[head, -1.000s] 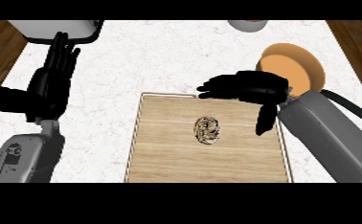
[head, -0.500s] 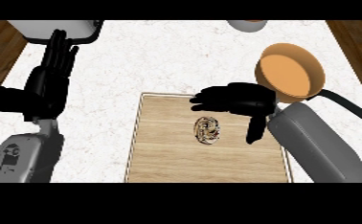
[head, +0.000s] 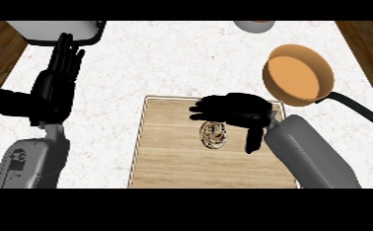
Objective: Pick the cupcake from the tray and place it in the pot
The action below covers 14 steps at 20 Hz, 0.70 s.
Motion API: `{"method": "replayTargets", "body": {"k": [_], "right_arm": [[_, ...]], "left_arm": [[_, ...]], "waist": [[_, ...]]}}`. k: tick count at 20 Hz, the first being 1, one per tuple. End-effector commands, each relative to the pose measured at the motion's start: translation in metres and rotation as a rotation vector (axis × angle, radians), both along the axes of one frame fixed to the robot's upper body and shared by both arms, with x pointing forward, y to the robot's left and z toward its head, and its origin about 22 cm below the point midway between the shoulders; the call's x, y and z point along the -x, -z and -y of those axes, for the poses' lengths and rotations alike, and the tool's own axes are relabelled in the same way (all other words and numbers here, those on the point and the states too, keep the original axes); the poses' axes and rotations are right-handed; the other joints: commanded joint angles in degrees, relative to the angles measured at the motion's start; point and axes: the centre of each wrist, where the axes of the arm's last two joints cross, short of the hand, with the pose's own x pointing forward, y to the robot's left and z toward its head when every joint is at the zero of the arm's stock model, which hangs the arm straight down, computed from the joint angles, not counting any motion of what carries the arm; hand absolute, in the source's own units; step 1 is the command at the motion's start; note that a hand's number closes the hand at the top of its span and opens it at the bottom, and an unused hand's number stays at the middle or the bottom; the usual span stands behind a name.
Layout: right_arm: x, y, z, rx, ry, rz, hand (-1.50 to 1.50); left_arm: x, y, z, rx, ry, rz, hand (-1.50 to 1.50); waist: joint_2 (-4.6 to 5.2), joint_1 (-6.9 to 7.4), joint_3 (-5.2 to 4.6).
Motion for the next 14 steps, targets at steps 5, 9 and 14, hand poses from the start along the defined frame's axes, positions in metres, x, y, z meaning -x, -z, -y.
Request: {"method": "replayTargets", "body": {"k": [5, 9, 14], "right_arm": [[0.008, 0.013, -0.041, -0.001, 0.005, -0.017, -1.50], [-0.002, 0.038, -0.031, 0.005, -0.024, -0.015, -1.50], [0.002, 0.057, -0.040, 0.018, -0.041, -0.057, -1.50]], "left_arm": [[0.011, -0.005, -0.025, -0.010, 0.010, 0.007, 0.00], [-0.004, 0.003, -0.015, -0.007, 0.002, 0.008, 0.00], [-0.010, 0.006, -0.009, 0.000, -0.007, 0.005, 0.00]], "waist": [[-0.04, 0.14, -0.01], [0.05, 0.07, 0.00], [0.09, -0.01, 0.00]]}}
